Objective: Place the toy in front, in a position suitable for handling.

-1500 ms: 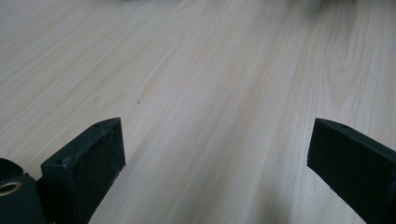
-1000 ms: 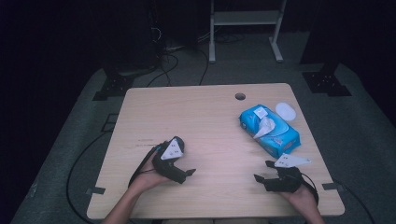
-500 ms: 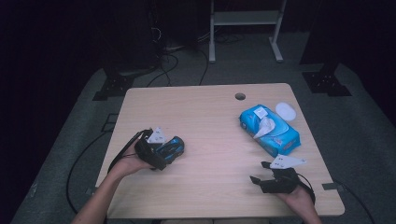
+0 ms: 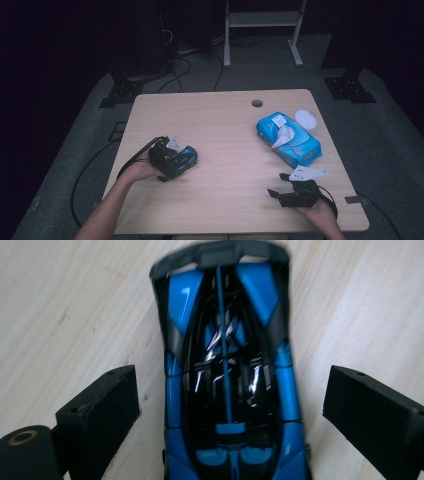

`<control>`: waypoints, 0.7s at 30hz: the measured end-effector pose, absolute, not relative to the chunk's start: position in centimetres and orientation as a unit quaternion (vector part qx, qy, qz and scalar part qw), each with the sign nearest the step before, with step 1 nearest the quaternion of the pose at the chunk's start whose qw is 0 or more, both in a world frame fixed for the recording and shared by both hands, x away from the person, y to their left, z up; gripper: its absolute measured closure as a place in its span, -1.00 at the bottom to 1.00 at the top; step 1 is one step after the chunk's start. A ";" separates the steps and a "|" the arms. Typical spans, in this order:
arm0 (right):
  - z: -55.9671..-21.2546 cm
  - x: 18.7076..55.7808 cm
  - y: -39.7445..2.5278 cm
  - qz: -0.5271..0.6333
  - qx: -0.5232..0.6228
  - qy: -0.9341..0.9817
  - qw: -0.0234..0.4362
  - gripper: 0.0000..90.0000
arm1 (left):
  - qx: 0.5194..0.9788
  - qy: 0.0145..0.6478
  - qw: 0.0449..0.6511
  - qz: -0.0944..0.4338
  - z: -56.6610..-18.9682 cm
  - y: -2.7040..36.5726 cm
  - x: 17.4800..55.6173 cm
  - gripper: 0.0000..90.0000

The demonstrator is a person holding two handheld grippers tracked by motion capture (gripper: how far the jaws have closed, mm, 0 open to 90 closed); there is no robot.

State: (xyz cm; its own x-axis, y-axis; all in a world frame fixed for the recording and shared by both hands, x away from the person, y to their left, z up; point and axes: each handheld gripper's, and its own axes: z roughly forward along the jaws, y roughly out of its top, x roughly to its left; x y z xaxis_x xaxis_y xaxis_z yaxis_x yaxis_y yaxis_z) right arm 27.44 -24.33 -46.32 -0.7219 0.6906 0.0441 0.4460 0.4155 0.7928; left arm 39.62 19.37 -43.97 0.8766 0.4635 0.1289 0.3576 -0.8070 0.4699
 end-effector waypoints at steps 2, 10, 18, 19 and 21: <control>-46.3 27.4 -24.3 0.417 0.343 0.829 0.146 -0.44 | 0.943 0.224 0.221 0.106 -44.0 19.5 39.9 -0.77; -46.3 27.4 -24.1 0.416 0.340 0.831 0.145 -0.44 | 0.950 0.232 0.191 0.083 -44.1 18.9 40.8 -0.71; -46.4 27.4 -24.1 0.416 0.339 0.831 0.145 -0.44 | 0.952 0.254 0.162 0.059 -44.9 18.6 41.3 -0.62; -46.4 27.4 -24.1 0.416 0.340 0.831 0.145 -0.44 | 0.951 0.257 0.163 0.059 -44.9 18.6 41.4 -0.60; -46.4 27.4 -24.2 0.417 0.341 0.830 0.145 -0.44 | 0.951 0.256 0.164 0.052 -44.8 18.6 41.4 -0.50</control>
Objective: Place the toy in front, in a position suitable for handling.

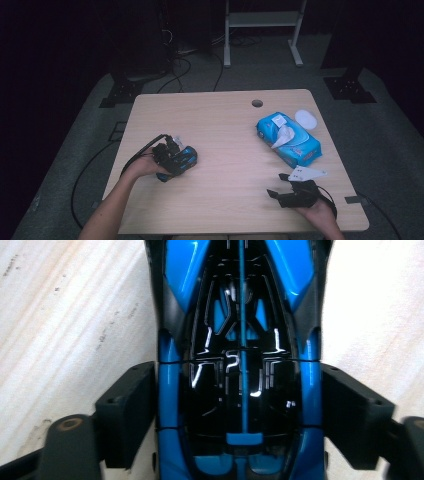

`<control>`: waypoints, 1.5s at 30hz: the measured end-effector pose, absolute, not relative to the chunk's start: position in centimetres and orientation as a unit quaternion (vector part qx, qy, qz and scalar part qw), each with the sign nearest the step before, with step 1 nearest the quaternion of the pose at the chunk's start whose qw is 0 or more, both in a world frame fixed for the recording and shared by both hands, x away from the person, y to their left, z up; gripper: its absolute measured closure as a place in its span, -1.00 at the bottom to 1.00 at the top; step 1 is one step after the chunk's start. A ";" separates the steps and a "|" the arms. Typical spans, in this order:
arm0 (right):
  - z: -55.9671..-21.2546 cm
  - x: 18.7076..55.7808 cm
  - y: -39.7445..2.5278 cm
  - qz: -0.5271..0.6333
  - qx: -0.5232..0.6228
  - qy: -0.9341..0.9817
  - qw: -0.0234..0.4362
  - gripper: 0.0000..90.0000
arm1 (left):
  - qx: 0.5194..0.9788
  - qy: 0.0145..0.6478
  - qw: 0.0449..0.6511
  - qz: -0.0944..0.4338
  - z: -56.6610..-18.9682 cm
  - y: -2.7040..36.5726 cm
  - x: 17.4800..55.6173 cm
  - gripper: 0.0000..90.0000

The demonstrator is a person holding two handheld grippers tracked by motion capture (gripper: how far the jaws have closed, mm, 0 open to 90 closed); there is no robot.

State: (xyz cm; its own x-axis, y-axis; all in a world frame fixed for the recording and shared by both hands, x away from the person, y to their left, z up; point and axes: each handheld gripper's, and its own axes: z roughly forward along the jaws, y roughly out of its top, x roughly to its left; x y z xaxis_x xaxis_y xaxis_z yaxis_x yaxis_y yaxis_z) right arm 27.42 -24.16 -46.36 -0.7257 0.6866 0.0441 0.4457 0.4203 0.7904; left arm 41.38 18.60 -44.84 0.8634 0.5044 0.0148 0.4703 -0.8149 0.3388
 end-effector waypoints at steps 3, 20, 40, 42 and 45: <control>-46.4 27.4 -24.1 0.416 0.340 0.831 0.146 -0.44 | 0.955 0.254 0.145 0.048 -44.7 18.3 41.4 -0.43; -46.3 27.4 -24.2 0.418 0.341 0.829 0.148 -0.45 | 0.965 0.225 0.124 0.052 -44.4 17.7 41.2 -0.42; -46.1 27.5 -24.7 0.424 0.349 0.821 0.154 -0.45 | 0.974 0.123 0.180 0.061 -40.2 10.5 38.5 -0.42; -46.1 27.5 -25.0 0.426 0.352 0.819 0.155 -0.45 | 0.975 0.105 0.188 0.054 -40.4 8.8 38.0 -0.42; -46.0 27.5 -25.4 0.428 0.356 0.816 0.158 -0.45 | 0.978 0.080 0.189 0.042 -40.9 6.4 37.2 -0.42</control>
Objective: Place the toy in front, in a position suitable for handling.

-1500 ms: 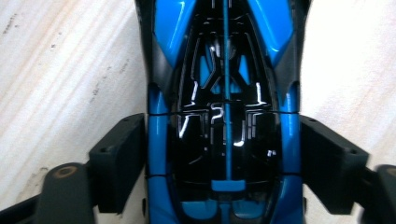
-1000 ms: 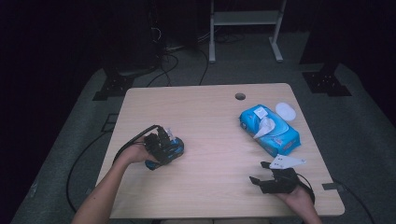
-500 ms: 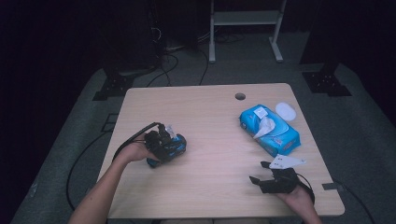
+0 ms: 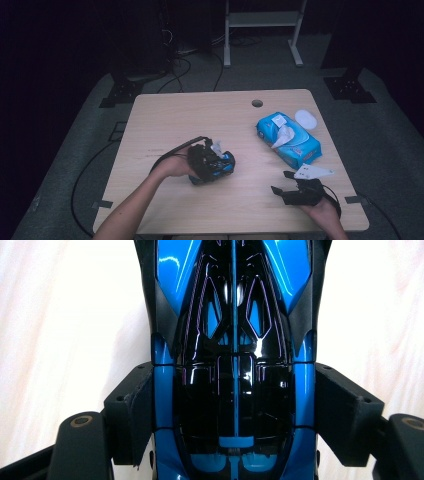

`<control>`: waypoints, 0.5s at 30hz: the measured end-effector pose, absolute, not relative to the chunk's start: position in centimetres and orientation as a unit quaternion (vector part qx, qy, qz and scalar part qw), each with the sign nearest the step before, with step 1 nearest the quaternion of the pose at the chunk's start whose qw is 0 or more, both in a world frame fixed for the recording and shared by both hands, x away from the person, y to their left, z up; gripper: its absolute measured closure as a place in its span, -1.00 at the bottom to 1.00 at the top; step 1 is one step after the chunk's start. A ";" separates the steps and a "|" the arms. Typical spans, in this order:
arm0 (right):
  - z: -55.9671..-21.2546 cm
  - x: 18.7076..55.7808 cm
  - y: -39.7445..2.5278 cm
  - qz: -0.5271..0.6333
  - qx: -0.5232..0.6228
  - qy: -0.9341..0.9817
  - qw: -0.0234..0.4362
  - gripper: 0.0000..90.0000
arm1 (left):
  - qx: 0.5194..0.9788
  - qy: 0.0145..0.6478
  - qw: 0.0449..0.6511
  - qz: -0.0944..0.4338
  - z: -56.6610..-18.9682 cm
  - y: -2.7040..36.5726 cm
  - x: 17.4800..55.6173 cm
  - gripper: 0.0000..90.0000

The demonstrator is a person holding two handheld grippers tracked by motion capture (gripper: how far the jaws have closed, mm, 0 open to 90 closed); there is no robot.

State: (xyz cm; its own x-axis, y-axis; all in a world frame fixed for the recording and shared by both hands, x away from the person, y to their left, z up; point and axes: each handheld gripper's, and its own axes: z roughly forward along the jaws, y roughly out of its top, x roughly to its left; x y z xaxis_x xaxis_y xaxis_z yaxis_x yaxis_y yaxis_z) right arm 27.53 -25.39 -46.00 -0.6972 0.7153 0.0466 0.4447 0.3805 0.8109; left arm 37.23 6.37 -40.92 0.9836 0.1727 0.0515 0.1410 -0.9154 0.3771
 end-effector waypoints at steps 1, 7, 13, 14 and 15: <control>-46.0 27.5 -25.6 0.428 0.357 0.815 0.160 -0.45 | 0.979 0.072 0.186 0.038 -41.1 5.7 37.0 -0.42; -45.9 27.5 -26.2 0.432 0.364 0.809 0.162 -0.45 | 0.982 0.045 0.183 0.019 -42.3 3.0 36.1 -0.42; -45.8 27.5 -26.4 0.435 0.367 0.806 0.163 -0.45 | 0.985 0.031 0.168 0.006 -44.1 2.1 35.6 -0.42; -45.8 27.5 -26.4 0.435 0.367 0.806 0.163 -0.45 | 0.985 0.031 0.168 0.006 -44.1 2.1 35.6 -0.42; -45.8 27.5 -26.4 0.435 0.367 0.806 0.163 -0.45 | 0.985 0.029 0.168 0.005 -44.3 2.0 35.6 -0.42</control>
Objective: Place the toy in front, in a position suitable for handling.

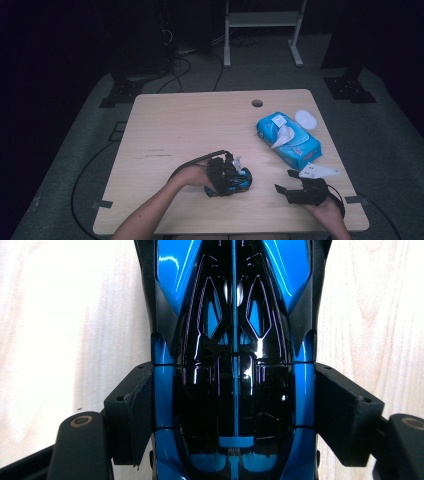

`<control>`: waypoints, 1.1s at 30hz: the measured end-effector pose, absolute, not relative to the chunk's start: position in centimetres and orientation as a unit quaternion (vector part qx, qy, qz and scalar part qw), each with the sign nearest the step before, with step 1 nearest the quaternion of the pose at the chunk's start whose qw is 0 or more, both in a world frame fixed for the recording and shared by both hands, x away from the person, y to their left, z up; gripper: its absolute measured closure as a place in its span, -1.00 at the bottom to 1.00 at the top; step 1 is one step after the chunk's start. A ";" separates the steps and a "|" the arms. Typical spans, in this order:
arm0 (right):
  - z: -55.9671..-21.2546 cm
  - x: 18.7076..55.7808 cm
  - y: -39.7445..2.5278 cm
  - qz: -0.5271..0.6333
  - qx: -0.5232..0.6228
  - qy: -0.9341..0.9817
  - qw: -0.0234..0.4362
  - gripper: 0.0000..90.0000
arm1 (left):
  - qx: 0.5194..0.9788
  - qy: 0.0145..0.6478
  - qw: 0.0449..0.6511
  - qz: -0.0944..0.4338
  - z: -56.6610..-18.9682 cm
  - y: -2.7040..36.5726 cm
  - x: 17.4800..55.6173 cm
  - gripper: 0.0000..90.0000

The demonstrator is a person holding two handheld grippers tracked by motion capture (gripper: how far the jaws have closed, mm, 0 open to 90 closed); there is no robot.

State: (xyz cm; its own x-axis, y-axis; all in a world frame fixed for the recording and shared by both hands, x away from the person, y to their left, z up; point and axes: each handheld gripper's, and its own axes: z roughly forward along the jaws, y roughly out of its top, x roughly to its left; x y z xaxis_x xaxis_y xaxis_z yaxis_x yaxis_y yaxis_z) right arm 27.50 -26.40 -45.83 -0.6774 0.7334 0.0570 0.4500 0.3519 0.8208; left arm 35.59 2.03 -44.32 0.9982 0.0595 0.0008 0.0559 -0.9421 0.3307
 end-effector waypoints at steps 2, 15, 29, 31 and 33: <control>-45.9 27.5 -26.3 0.432 0.367 0.808 0.162 -0.45 | 0.987 0.022 0.161 0.011 -44.6 1.9 35.4 -0.42; -44.5 27.9 -25.6 0.431 0.351 0.809 0.193 -0.45 | 0.980 0.020 0.198 0.008 -44.9 2.1 35.3 -0.43; -39.7 32.9 -26.8 0.423 0.367 0.782 0.275 -0.45 | 0.955 0.059 0.287 0.048 -42.9 4.5 34.7 -0.74; -39.4 34.0 -27.0 0.408 0.371 0.785 0.281 -0.45 | 0.949 0.066 0.304 0.054 -42.7 5.1 34.5 -0.76; -39.2 35.0 -27.2 0.398 0.379 0.784 0.288 -0.45 | 0.945 0.071 0.314 0.057 -42.7 5.5 34.3 -0.77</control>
